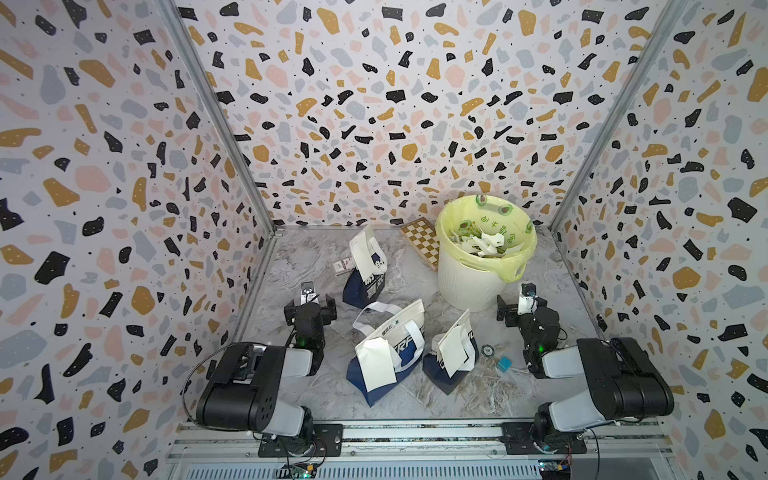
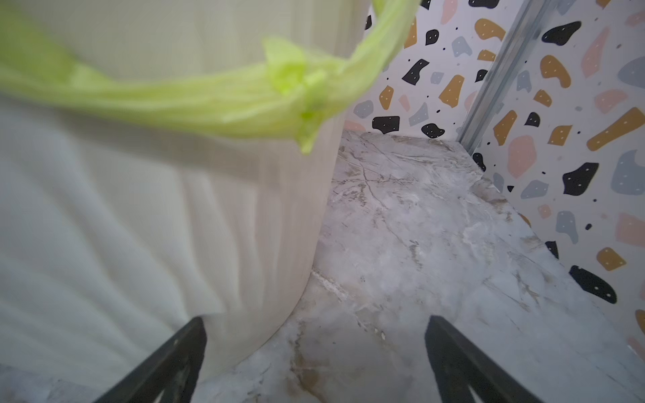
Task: Shred takeout receipts and throw away
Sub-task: Pick up the takeout bag at the center of the board.
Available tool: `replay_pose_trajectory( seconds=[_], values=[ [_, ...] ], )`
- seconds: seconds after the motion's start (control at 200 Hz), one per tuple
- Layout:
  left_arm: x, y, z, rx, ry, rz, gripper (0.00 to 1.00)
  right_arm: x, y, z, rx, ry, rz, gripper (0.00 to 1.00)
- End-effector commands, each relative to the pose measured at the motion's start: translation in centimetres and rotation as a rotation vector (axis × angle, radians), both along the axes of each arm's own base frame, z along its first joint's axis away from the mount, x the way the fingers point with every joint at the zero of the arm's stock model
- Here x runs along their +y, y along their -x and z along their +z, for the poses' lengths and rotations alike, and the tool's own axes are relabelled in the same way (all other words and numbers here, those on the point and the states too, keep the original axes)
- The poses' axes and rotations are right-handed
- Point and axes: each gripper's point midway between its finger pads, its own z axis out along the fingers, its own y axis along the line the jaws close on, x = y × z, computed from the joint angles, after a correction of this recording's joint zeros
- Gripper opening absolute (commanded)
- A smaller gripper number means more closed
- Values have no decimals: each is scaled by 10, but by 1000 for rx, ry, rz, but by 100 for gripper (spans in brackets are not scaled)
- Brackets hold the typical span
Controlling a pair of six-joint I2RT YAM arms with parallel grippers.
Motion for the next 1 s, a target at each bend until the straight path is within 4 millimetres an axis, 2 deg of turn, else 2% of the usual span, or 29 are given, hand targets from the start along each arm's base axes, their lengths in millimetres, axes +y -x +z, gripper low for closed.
replay_pose_trajectory(
  seconds=[0.0, 0.631, 0.726, 0.787, 0.882, 0.992],
  values=[
    [2, -6, 12, -39, 3, 11, 100, 6, -6, 14, -37, -10, 28, 100],
    [2, -6, 12, -36, 5, 9, 100, 4, -5, 15, -43, -20, 30, 100],
    [2, -3, 14, -59, 5, 10, 100, -8, -6, 23, -39, -29, -47, 100],
    [2, 3, 19, -89, 1, 6, 99, -8, -8, 30, -11, -32, -52, 100],
    [2, 10, 32, -112, 4, 3, 97, -7, -2, 53, -41, -61, -57, 100],
    [4, 16, 54, -111, 6, 11, 97, -15, 8, 77, -86, -103, -114, 100]
  ],
)
